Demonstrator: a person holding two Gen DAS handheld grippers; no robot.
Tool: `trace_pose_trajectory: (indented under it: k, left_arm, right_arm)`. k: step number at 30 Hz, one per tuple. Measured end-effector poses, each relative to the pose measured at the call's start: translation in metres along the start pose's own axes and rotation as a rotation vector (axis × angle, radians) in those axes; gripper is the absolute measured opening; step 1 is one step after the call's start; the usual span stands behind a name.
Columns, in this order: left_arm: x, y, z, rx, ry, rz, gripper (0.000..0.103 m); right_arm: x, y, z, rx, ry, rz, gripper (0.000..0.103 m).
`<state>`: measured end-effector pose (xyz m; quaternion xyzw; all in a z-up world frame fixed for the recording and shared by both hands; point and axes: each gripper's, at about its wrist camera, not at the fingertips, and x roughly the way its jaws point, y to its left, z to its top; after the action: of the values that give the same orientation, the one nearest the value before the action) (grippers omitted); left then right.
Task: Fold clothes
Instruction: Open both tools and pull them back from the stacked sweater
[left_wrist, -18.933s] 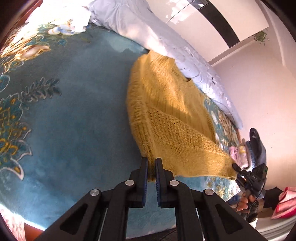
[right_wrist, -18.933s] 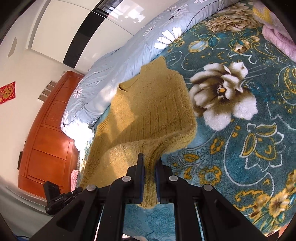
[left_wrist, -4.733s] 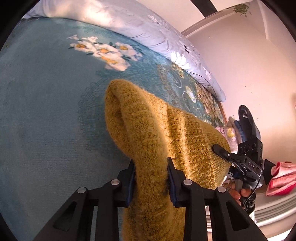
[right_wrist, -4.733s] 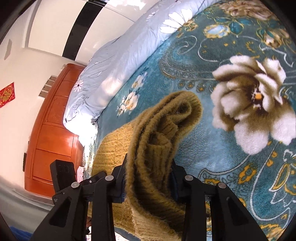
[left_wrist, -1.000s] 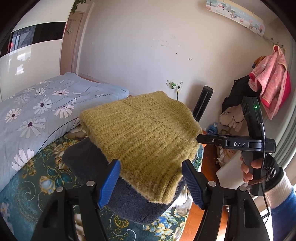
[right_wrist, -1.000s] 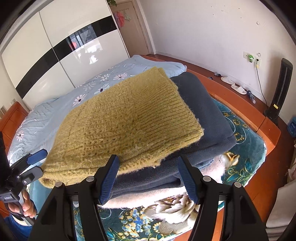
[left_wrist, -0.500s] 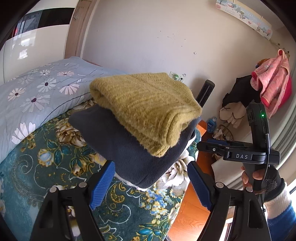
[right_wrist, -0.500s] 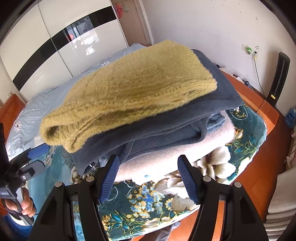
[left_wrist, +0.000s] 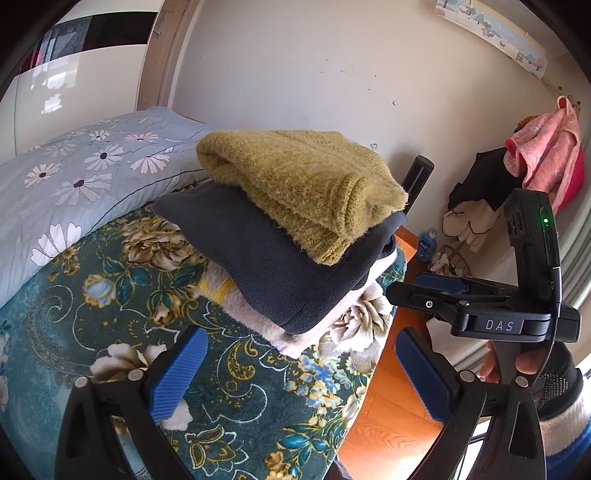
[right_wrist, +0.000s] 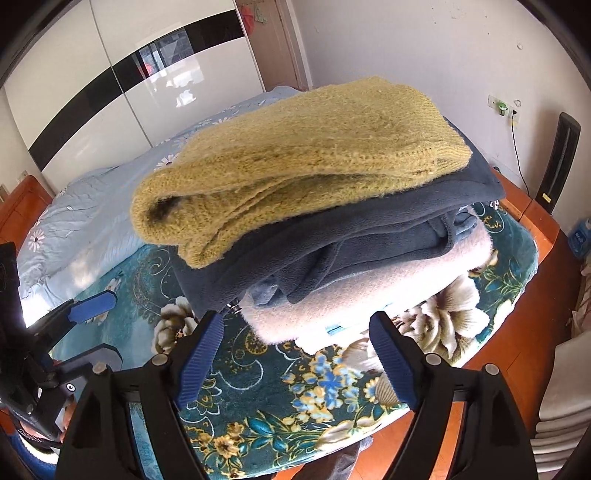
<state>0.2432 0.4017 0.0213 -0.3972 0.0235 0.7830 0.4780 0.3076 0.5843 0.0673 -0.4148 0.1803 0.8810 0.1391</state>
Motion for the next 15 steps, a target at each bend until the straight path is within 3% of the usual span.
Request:
trace_pose_trajectory:
  k: [3,4,15]
  left_arm:
    - [-0.003,0.002,-0.001,-0.004,-0.003,0.016,0.103]
    - [-0.004,0.003,-0.001,-0.008,-0.005,0.019,0.103]
    - [-0.016,0.006,-0.002,-0.027,-0.033,0.083,0.103]
  right_arm:
    - [-0.002,0.009,-0.002,-0.010,-0.005,-0.002,0.101]
    - [-0.002,0.011,-0.003,-0.014,-0.006,-0.003,0.102]
    - [0.002,0.033,-0.009,-0.053,0.001,-0.031,0.103]
